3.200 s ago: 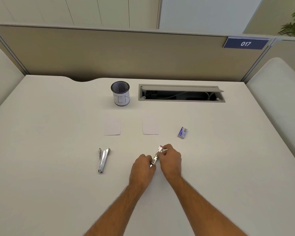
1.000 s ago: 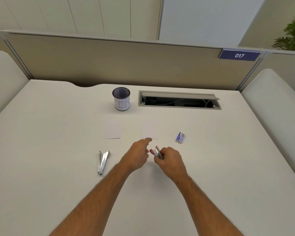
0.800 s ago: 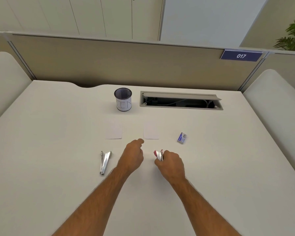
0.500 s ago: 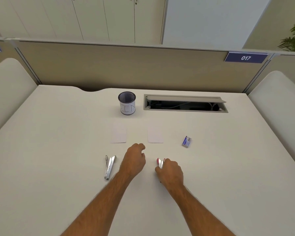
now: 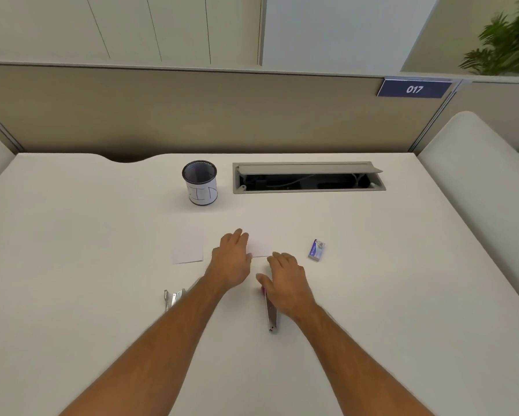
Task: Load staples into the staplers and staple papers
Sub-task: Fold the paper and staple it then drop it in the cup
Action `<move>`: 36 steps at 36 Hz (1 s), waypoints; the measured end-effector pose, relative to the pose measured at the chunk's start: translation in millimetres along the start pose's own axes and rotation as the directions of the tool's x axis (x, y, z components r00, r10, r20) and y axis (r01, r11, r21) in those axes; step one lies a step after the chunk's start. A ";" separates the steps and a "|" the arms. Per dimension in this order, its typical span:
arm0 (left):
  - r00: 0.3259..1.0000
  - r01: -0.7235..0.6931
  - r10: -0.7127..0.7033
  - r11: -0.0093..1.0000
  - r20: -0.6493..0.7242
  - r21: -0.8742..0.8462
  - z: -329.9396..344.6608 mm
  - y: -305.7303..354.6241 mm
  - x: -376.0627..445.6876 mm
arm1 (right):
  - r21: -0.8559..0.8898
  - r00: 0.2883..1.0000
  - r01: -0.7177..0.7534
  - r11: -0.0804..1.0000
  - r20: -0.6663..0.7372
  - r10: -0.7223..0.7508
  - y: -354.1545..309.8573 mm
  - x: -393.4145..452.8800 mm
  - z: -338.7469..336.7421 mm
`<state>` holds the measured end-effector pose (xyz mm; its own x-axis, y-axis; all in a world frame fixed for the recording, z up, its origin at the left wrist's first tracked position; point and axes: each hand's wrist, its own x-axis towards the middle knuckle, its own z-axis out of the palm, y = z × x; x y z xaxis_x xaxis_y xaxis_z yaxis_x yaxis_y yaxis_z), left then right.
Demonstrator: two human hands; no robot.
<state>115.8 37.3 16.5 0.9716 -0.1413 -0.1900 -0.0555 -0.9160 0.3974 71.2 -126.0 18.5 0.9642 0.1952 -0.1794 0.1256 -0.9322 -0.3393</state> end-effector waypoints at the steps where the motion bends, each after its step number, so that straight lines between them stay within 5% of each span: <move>1: 1.000 0.000 0.000 1.000 0.011 0.023 1.1 -0.5 5.1 | -0.012 1.000 0.003 1.000 0.018 -0.002 1.1 4.1 0.4; 21: 0.988 0.039 -0.060 0.988 0.145 0.149 13.5 -0.6 69.6 | -0.134 0.992 0.100 0.986 0.093 -0.089 29.3 58.8 7.6; 36: 0.999 0.037 -0.037 0.999 0.002 0.040 31.0 4.8 57.1 | -0.094 0.993 0.068 0.993 0.102 -0.058 27.3 57.8 12.4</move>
<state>163.9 13.2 -20.3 0.9725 -0.1082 -0.2062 -0.0290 -0.9349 0.3538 127.5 -136.4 -12.6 0.9265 0.2793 -0.2520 0.2124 -0.9413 -0.2622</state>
